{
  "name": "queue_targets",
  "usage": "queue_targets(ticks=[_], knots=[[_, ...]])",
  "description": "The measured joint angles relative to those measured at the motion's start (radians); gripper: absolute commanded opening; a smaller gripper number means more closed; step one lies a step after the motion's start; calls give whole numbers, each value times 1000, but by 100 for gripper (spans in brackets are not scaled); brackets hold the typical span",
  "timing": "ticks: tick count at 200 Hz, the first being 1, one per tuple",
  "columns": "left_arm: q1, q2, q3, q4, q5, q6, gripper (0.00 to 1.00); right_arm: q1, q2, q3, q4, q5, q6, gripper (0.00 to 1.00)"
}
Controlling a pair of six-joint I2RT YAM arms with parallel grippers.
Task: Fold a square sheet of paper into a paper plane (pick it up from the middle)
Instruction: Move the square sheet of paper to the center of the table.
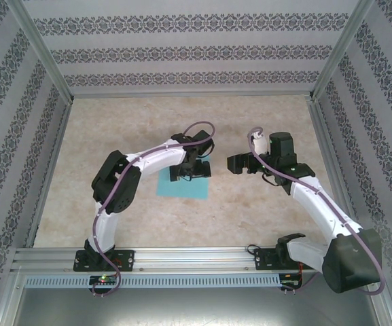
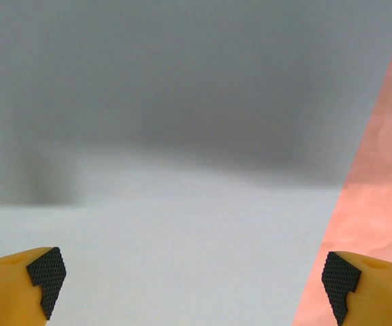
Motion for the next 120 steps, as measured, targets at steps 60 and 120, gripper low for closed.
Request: queue_targets(ticks=[60, 120], knots=[[122, -82, -61, -36, -36, 229, 100, 198, 29, 0, -3, -3, 103, 97], [159, -60, -195, 41, 53, 286, 100, 322, 69, 30, -28, 105, 169, 97]])
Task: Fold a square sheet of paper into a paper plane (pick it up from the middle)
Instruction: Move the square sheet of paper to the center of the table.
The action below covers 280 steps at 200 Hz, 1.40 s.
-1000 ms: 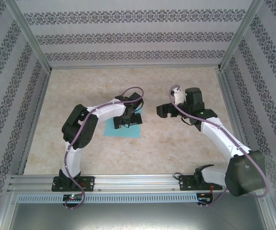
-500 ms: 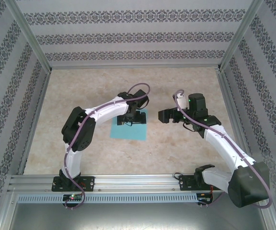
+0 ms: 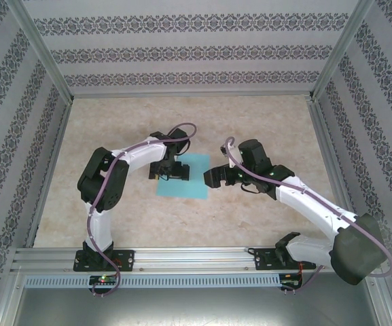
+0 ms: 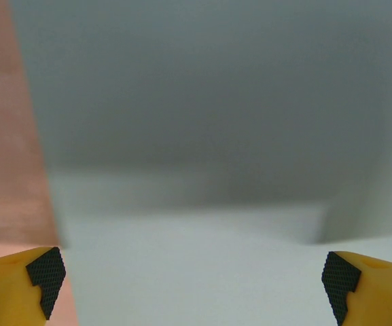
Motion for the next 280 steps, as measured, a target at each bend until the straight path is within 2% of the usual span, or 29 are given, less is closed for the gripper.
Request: queue_targets(ticks=[53, 103, 153, 179, 206, 247, 280], knots=[[-7, -26, -61, 82, 13, -78, 100, 29, 37, 24, -31, 71, 41, 98], [-71, -29, -64, 112, 24, -159, 100, 29, 38, 32, -82, 129, 44, 98], [-76, -39, -60, 108, 31, -152, 100, 29, 42, 45, -116, 160, 52, 97], [-48, -94, -62, 90, 32, -100, 100, 55, 75, 95, -149, 208, 72, 98], [22, -202, -85, 91, 48, -9, 100, 117, 124, 145, -169, 267, 121, 98], [158, -373, -259, 143, 158, 87, 100, 213, 300, 280, -226, 378, 218, 98], [181, -440, -374, 181, 230, 119, 100, 253, 448, 387, -249, 423, 291, 98]])
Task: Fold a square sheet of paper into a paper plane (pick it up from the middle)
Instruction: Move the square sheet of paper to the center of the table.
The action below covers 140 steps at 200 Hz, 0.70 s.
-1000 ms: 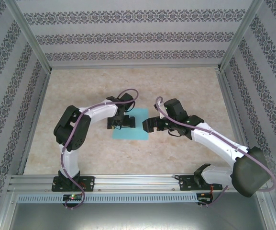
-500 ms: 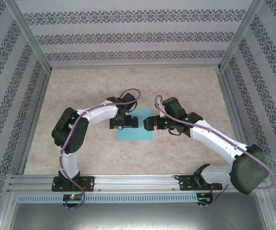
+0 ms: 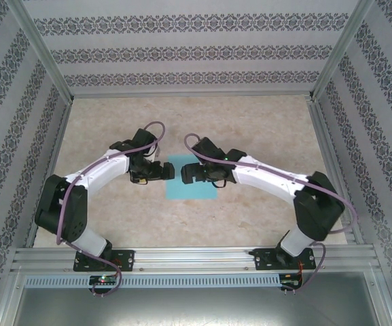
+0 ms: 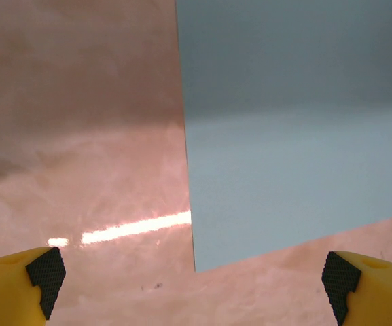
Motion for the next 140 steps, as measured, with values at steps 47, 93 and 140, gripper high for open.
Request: queue_targets(ticks=[47, 93, 140], knots=[[59, -106, -106, 18, 18, 0, 100, 3, 153, 92, -24, 38, 76, 98], [63, -151, -163, 35, 6, -1, 100, 18, 272, 189, -47, 69, 97, 97], [69, -167, -213, 55, -2, -9, 100, 33, 362, 269, -87, 106, 109, 94]])
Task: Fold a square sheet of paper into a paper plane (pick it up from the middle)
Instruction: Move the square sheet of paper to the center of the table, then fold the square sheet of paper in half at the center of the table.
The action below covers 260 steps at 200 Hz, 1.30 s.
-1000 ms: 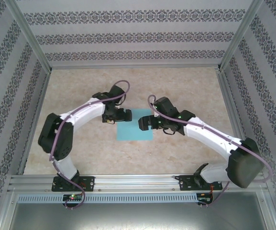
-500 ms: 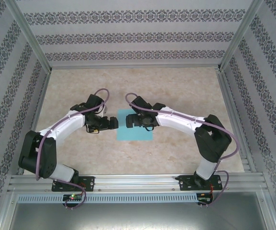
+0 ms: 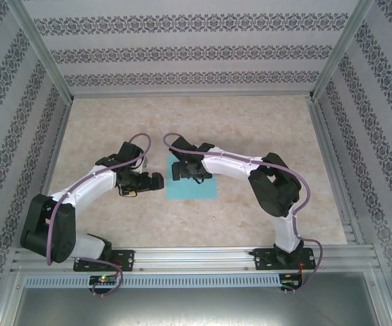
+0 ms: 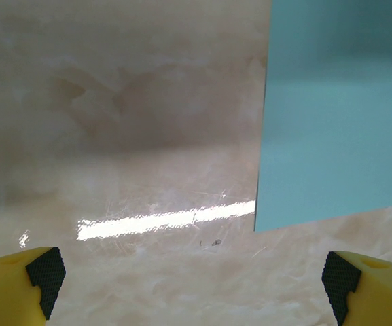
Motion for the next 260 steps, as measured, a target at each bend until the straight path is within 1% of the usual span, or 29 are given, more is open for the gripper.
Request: queue_targets(ticks=[33, 116, 134, 177, 184, 220, 260], knots=[[0, 0, -10, 8, 0, -4, 100, 5, 28, 19, -24, 25, 14, 91], [0, 0, -13, 41, 11, -11, 100, 5, 91, 60, -49, 36, 69, 85], [0, 0, -13, 45, 13, -11, 100, 5, 105, 74, -60, 40, 78, 82], [0, 0, -22, 57, 18, -14, 100, 5, 130, 99, -68, 47, 88, 81], [0, 0, -24, 59, 20, -14, 100, 5, 130, 101, -69, 47, 89, 79], [0, 0, -27, 61, 33, -15, 100, 11, 146, 122, -86, 62, 97, 78], [0, 1, -27, 64, 39, -15, 100, 13, 152, 127, -86, 69, 103, 75]])
